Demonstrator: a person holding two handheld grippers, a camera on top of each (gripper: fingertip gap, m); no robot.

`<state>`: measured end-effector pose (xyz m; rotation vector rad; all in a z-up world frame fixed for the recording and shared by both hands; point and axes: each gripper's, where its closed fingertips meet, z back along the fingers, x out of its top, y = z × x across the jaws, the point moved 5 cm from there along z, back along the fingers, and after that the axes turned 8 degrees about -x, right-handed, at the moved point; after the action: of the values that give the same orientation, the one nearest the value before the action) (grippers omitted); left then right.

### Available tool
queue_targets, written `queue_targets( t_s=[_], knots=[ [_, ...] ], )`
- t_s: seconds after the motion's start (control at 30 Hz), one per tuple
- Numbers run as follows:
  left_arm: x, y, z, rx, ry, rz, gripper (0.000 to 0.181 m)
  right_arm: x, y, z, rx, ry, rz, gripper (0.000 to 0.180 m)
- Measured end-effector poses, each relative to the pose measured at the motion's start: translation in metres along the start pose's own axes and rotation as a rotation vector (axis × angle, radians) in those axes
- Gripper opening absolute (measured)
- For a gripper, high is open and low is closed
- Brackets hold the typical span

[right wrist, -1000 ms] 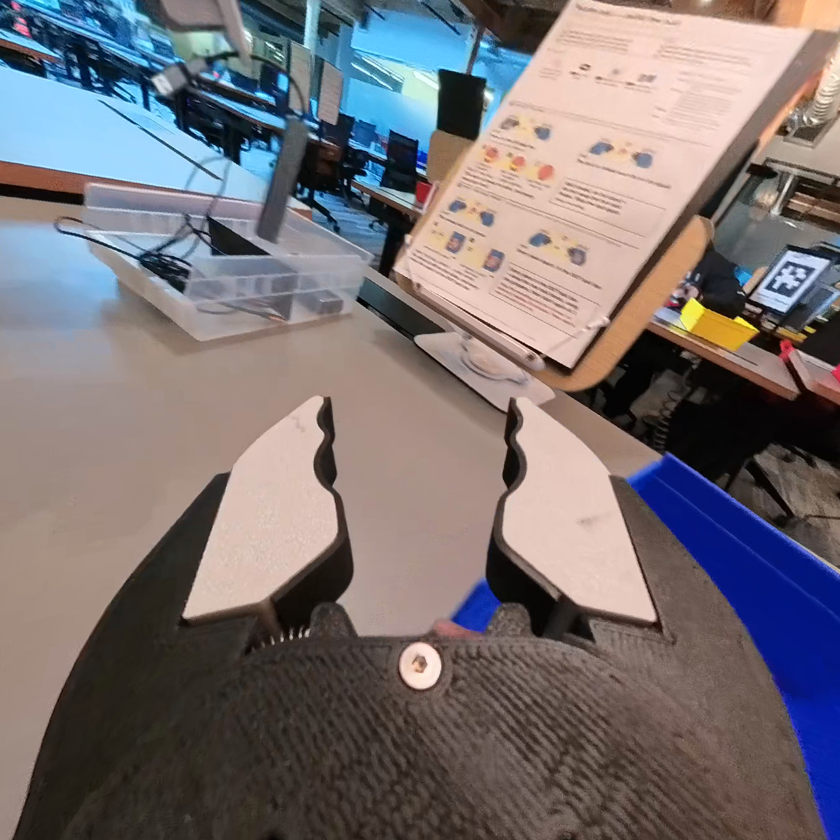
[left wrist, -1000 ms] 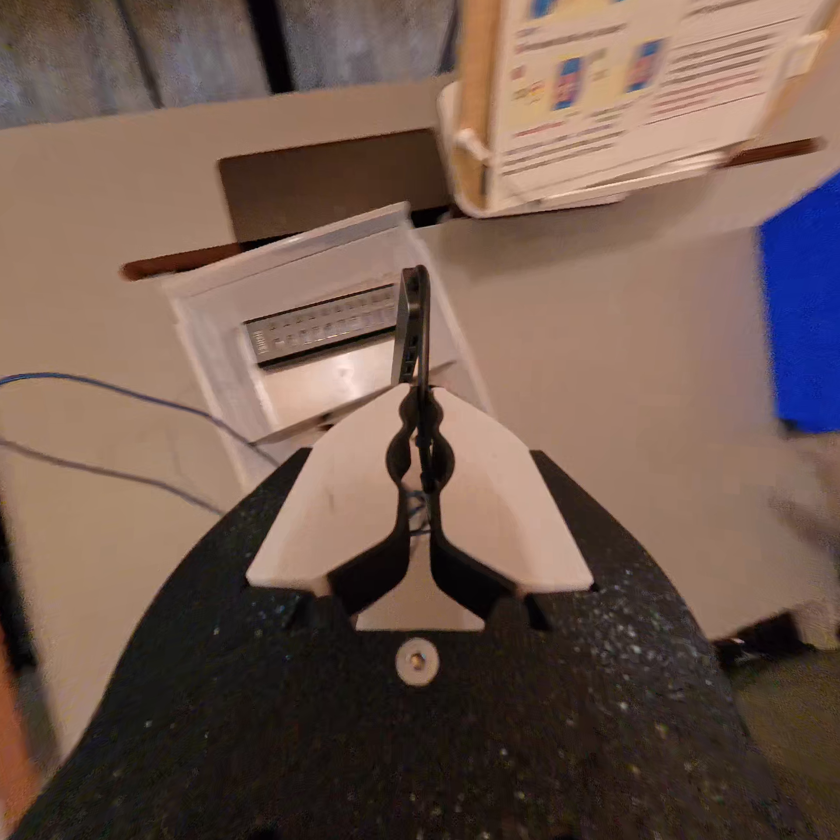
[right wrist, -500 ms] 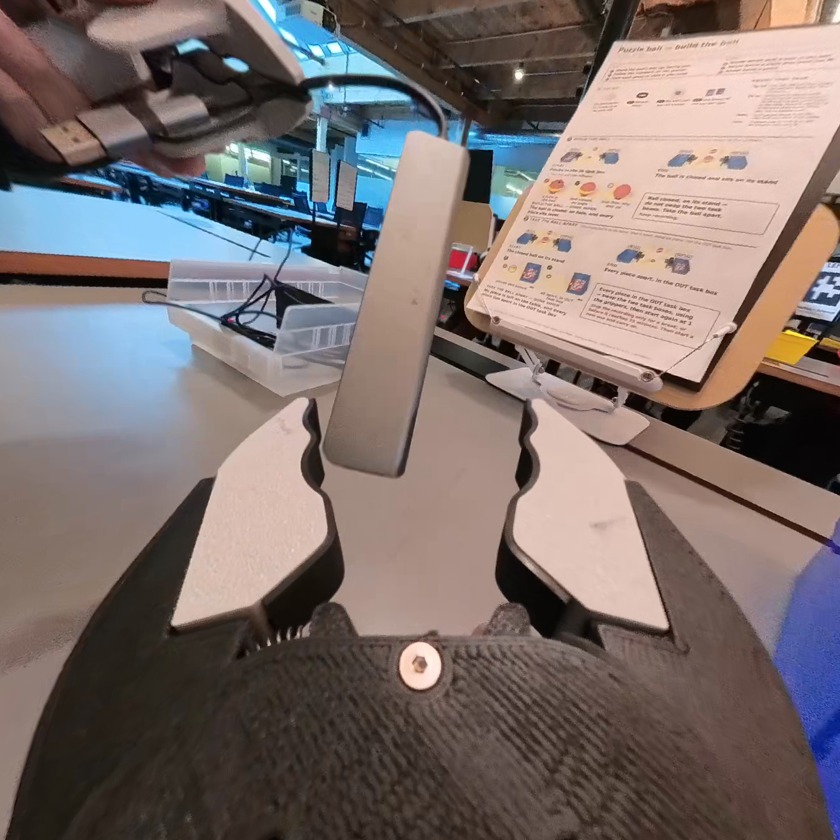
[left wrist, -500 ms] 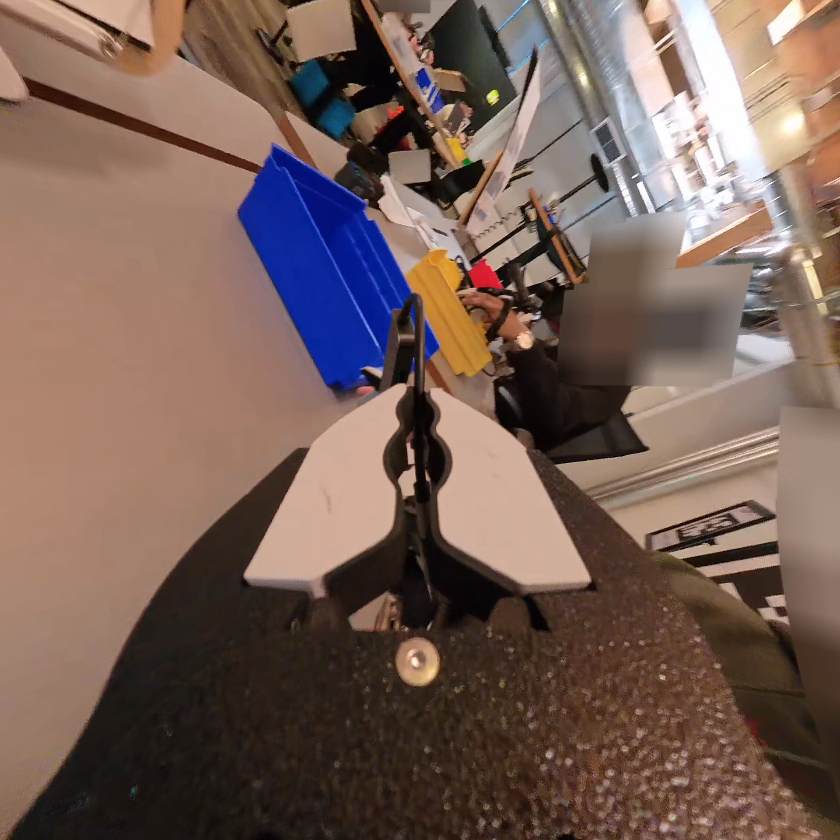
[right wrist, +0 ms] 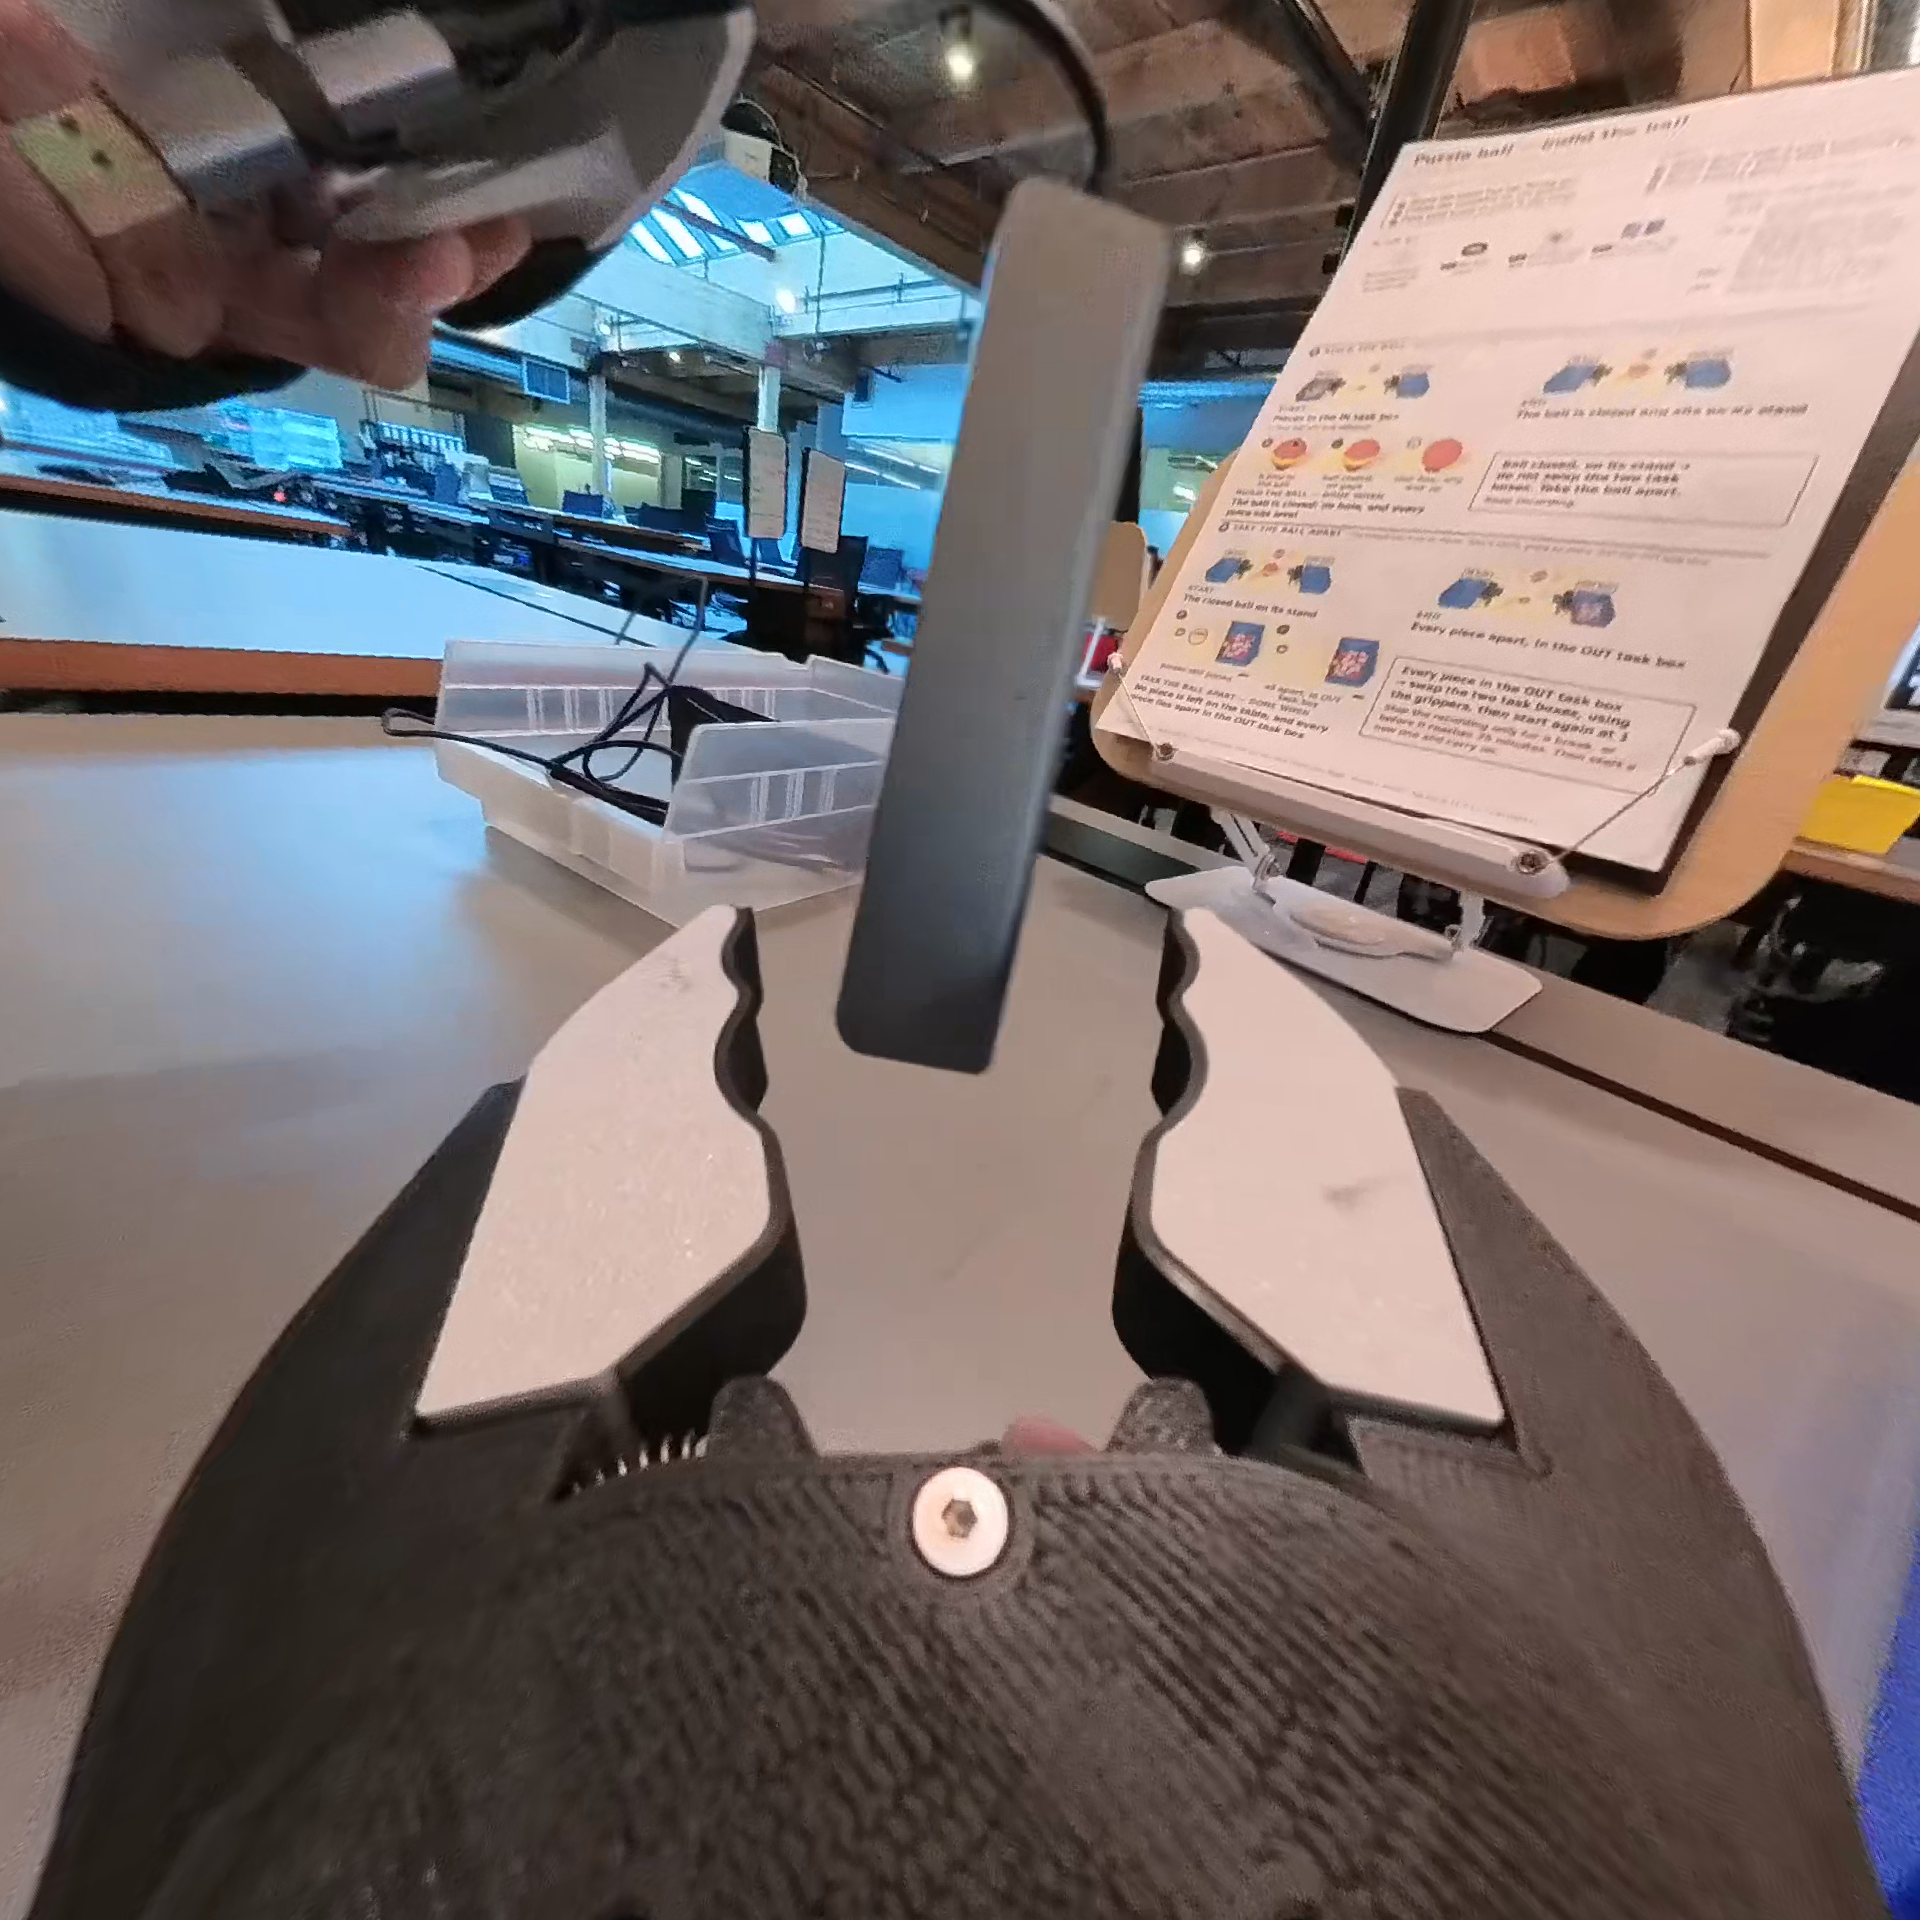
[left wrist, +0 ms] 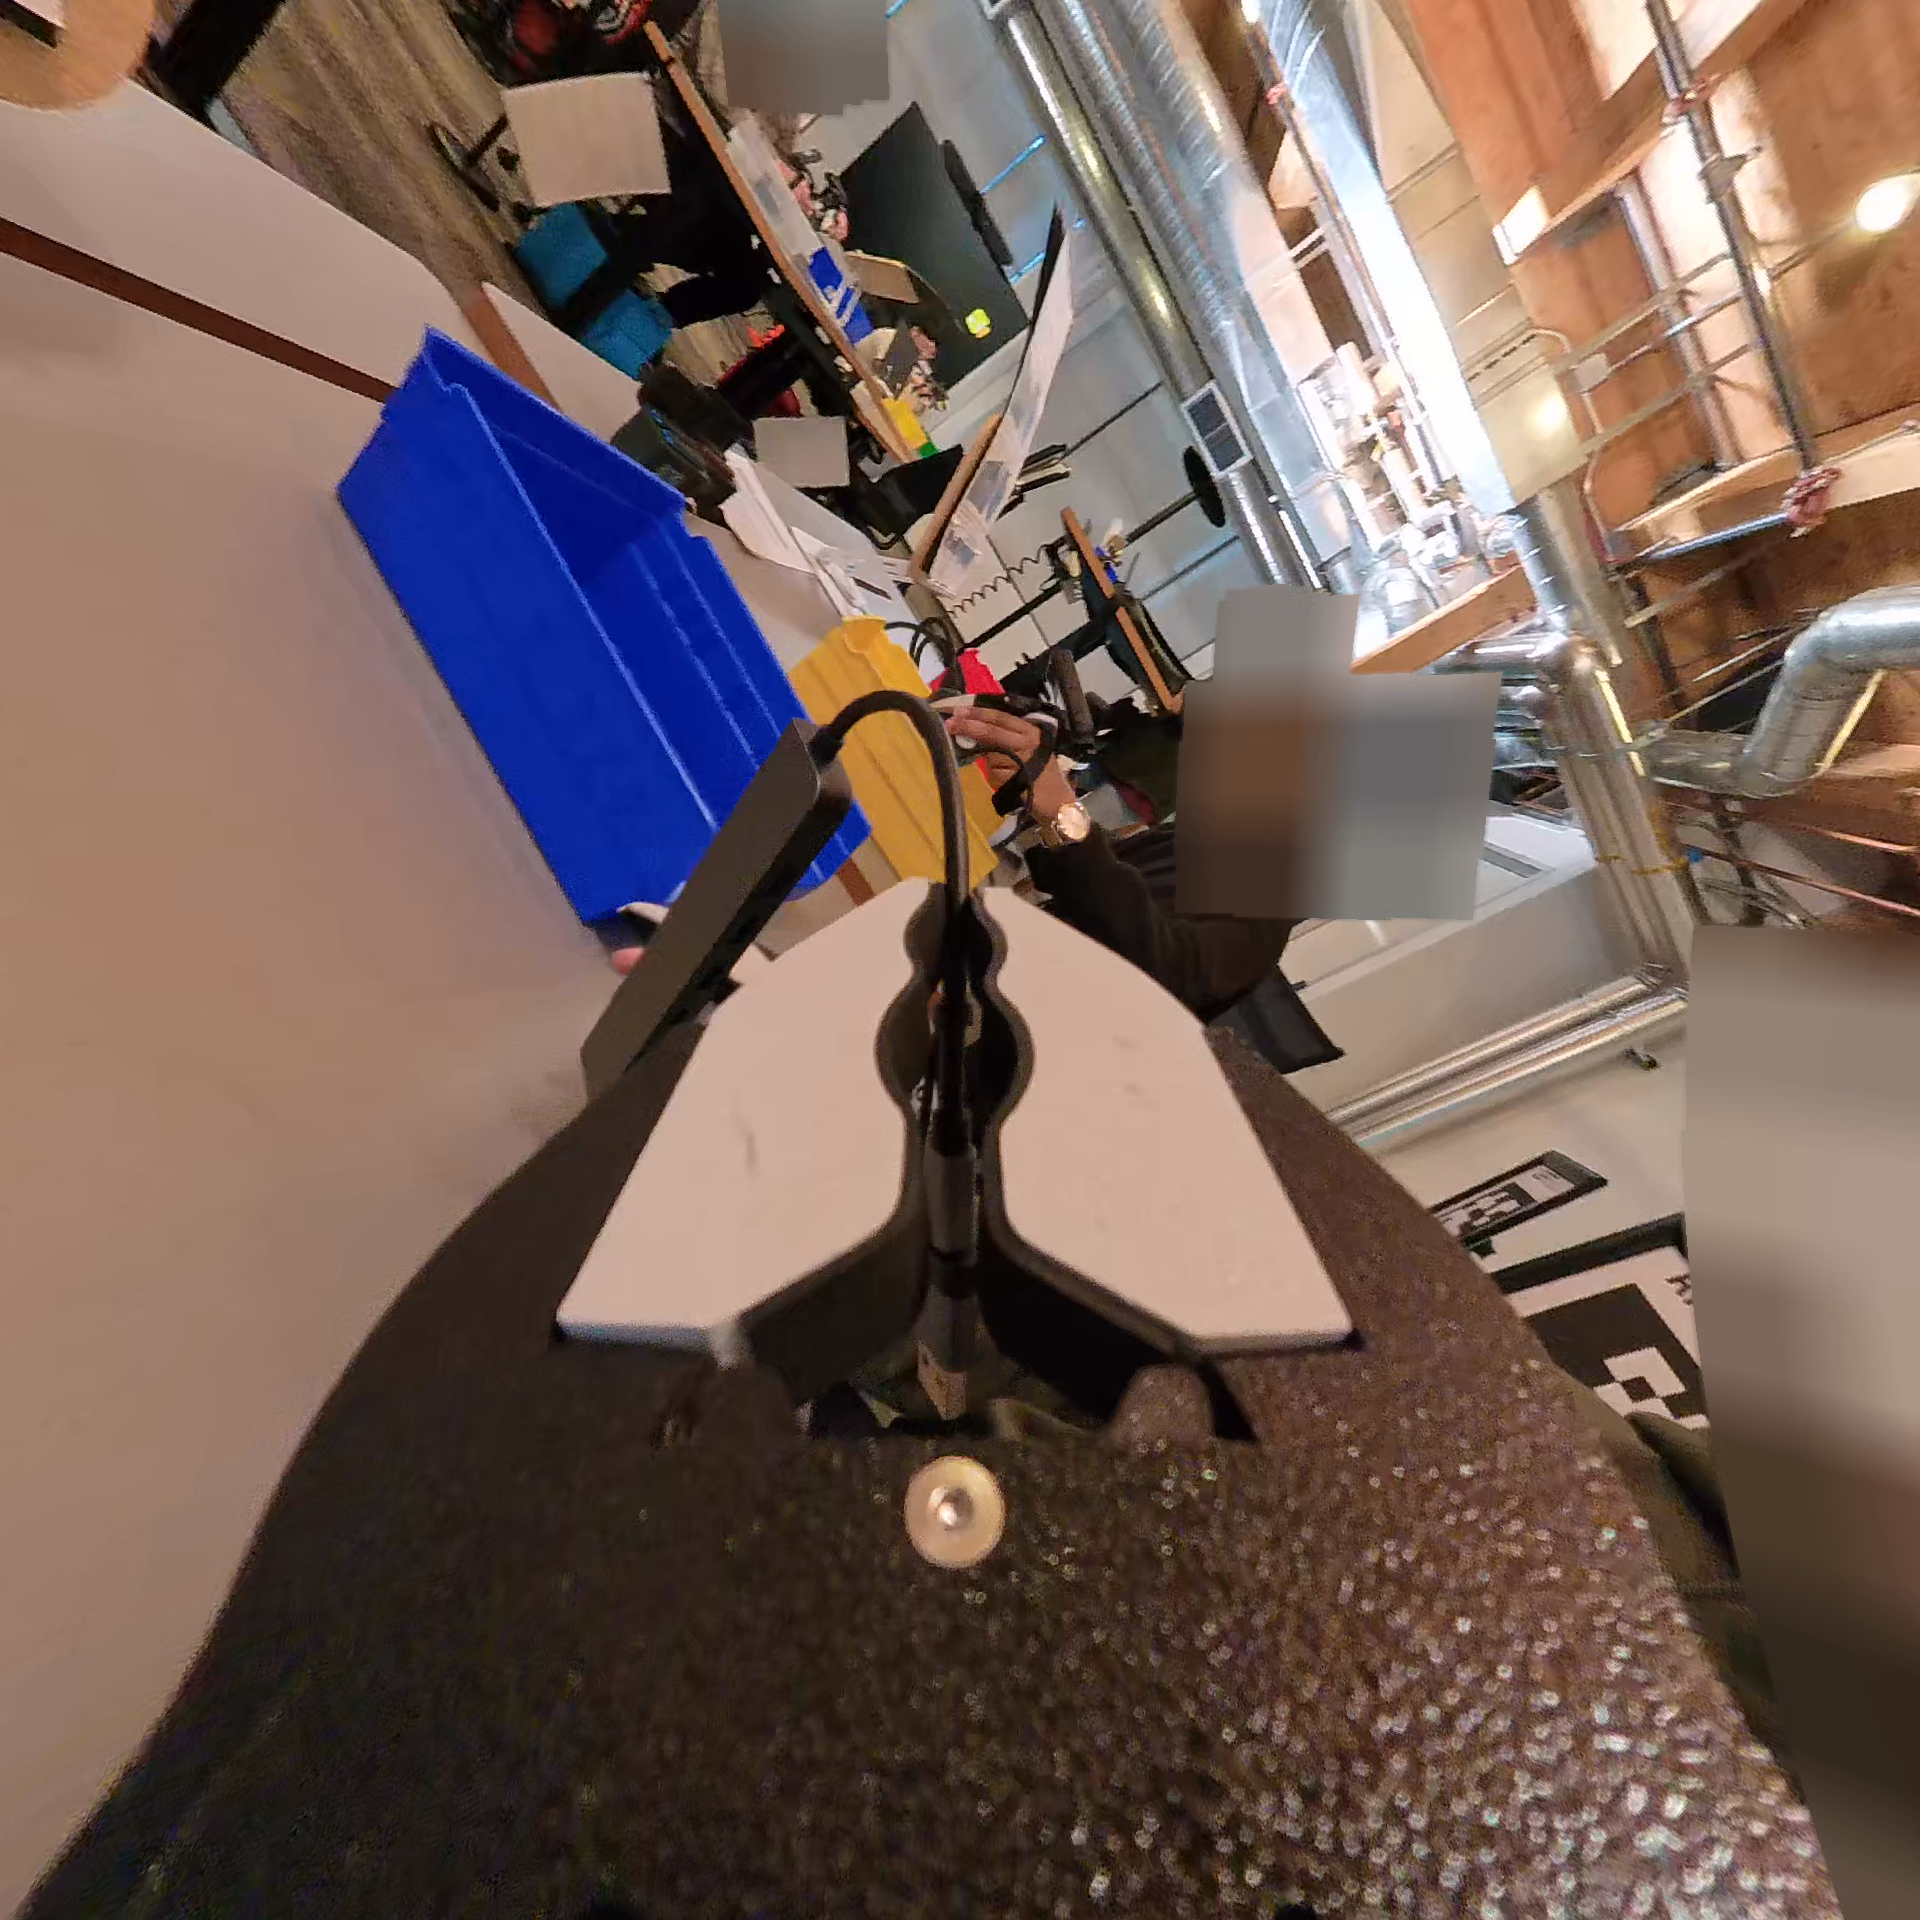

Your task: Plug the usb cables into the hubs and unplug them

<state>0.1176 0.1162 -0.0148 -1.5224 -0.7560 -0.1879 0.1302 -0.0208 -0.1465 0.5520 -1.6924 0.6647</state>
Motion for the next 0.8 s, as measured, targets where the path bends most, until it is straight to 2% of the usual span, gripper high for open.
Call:
queue_targets(
  t_s=[0.03, 0.07, 0.1, 0.17, 0.33, 0.53, 0.63, 0.73, 0.8],
  knots=[
    [-0.002, -0.001, -0.003, -0.012, 0.002, 0.004, 0.003, -0.001, 0.002, 0.000, 0.011, -0.001, 0.006, 0.071],
    [-0.003, -0.002, -0.006, -0.021, 0.008, 0.004, 0.003, 0.000, 0.002, 0.001, 0.010, -0.007, 0.009, 0.059],
    [-0.004, -0.001, -0.008, -0.024, 0.001, 0.009, 0.003, 0.003, -0.001, 0.003, -0.018, -0.033, 0.014, 0.038],
    [-0.005, 0.001, -0.008, -0.022, -0.002, 0.004, 0.003, 0.010, -0.005, 0.008, -0.024, -0.089, -0.002, 0.036],
    [-0.002, 0.022, 0.014, 0.105, -0.024, -0.049, 0.003, 0.017, -0.012, 0.012, 0.060, -0.074, -0.021, 0.035],
    [-0.017, 0.058, 0.036, 0.379, 0.101, -0.197, 0.006, 0.017, -0.013, 0.012, 0.171, -0.024, -0.083, 0.035],
    [-0.023, 0.071, 0.045, 0.509, 0.161, -0.270, 0.021, 0.015, -0.018, 0.010, 0.208, 0.036, -0.156, 0.035],
    [-0.018, 0.063, 0.048, 0.655, 0.113, -0.450, 0.027, 0.013, -0.024, 0.008, 0.228, 0.095, -0.205, 0.035],
    [-0.017, 0.052, 0.042, 0.720, 0.069, -0.512, 0.040, 0.012, -0.029, 0.006, 0.204, 0.119, -0.241, 0.035]
  ],
)
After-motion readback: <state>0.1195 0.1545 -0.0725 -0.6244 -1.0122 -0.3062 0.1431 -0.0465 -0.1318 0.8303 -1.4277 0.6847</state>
